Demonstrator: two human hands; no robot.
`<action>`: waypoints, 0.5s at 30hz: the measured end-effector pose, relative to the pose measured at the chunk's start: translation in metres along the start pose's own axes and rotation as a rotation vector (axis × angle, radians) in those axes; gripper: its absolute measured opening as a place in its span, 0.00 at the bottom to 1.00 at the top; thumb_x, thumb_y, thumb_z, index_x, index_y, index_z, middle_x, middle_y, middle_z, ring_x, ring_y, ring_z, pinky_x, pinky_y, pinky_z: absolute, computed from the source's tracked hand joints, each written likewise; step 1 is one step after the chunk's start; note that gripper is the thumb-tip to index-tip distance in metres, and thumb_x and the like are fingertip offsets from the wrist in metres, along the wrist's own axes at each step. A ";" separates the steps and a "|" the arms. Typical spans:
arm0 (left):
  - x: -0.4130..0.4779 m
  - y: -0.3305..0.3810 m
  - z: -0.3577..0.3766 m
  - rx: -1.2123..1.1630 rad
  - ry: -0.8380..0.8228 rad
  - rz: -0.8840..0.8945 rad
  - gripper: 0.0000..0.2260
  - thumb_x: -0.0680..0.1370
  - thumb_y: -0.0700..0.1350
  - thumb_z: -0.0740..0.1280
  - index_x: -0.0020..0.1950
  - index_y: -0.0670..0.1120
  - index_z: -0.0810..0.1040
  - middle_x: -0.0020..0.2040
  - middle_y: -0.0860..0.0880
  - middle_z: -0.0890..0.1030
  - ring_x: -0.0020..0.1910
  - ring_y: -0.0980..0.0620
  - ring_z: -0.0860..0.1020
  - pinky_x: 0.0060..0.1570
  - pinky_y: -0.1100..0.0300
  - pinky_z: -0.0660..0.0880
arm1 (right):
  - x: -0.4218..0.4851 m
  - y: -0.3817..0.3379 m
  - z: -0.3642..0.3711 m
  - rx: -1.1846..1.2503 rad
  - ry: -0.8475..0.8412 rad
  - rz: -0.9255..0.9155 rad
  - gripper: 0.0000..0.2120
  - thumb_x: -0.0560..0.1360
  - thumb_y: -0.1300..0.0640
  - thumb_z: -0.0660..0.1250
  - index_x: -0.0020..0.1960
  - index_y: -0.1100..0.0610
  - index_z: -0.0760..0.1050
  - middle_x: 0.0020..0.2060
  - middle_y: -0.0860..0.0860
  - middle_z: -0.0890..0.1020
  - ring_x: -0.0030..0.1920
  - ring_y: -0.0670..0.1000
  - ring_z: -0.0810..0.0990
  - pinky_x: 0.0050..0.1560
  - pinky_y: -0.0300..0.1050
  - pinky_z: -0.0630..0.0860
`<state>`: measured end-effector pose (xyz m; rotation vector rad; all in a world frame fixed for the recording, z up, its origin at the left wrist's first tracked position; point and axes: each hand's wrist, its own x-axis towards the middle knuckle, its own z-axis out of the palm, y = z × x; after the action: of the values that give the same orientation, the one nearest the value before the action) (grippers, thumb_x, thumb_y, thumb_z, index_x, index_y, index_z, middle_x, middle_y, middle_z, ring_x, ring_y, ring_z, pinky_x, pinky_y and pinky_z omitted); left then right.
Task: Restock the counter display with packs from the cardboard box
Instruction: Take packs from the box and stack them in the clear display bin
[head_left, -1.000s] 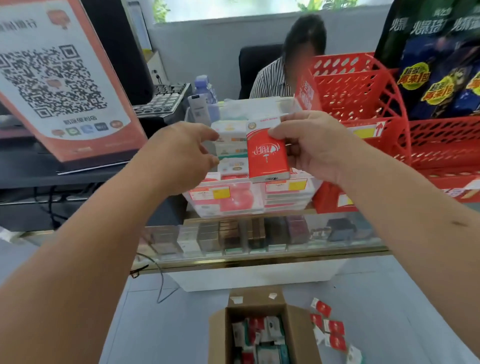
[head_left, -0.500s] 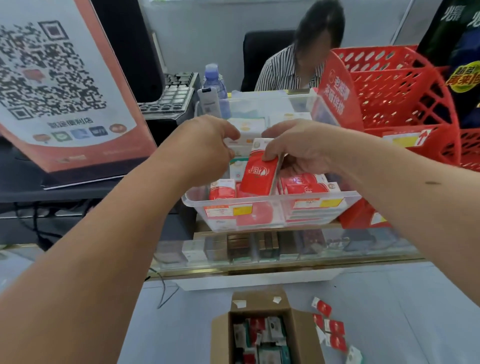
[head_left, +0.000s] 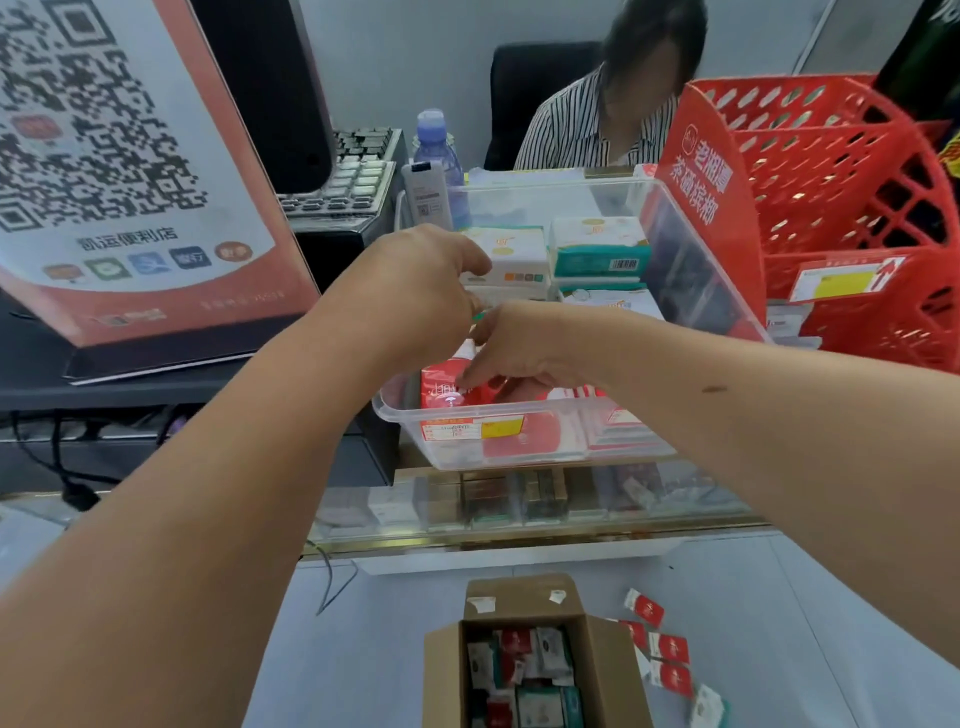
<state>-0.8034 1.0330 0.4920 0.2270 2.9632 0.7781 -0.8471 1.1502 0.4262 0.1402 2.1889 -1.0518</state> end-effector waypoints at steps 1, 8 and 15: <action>0.000 0.000 0.001 0.004 -0.004 -0.003 0.17 0.79 0.42 0.66 0.66 0.56 0.76 0.60 0.49 0.79 0.56 0.48 0.80 0.54 0.51 0.79 | -0.001 0.001 0.001 0.001 -0.024 0.018 0.24 0.72 0.63 0.75 0.66 0.57 0.73 0.49 0.59 0.84 0.48 0.58 0.85 0.51 0.55 0.83; -0.006 0.002 0.003 0.021 -0.009 -0.017 0.17 0.79 0.42 0.65 0.66 0.57 0.75 0.59 0.49 0.80 0.55 0.48 0.80 0.57 0.51 0.77 | -0.010 0.000 0.005 0.032 -0.102 0.009 0.27 0.71 0.65 0.75 0.67 0.61 0.69 0.53 0.60 0.83 0.55 0.60 0.83 0.60 0.57 0.79; -0.028 0.018 0.000 0.003 -0.049 0.042 0.18 0.78 0.44 0.67 0.67 0.57 0.76 0.59 0.48 0.80 0.52 0.45 0.80 0.54 0.51 0.78 | -0.062 0.007 -0.007 0.082 0.121 -0.153 0.14 0.74 0.64 0.72 0.58 0.60 0.77 0.49 0.62 0.83 0.44 0.57 0.82 0.55 0.58 0.81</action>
<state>-0.7733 1.0434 0.5020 0.3054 2.9230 0.7619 -0.8011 1.1715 0.4637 0.0763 2.2952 -1.2473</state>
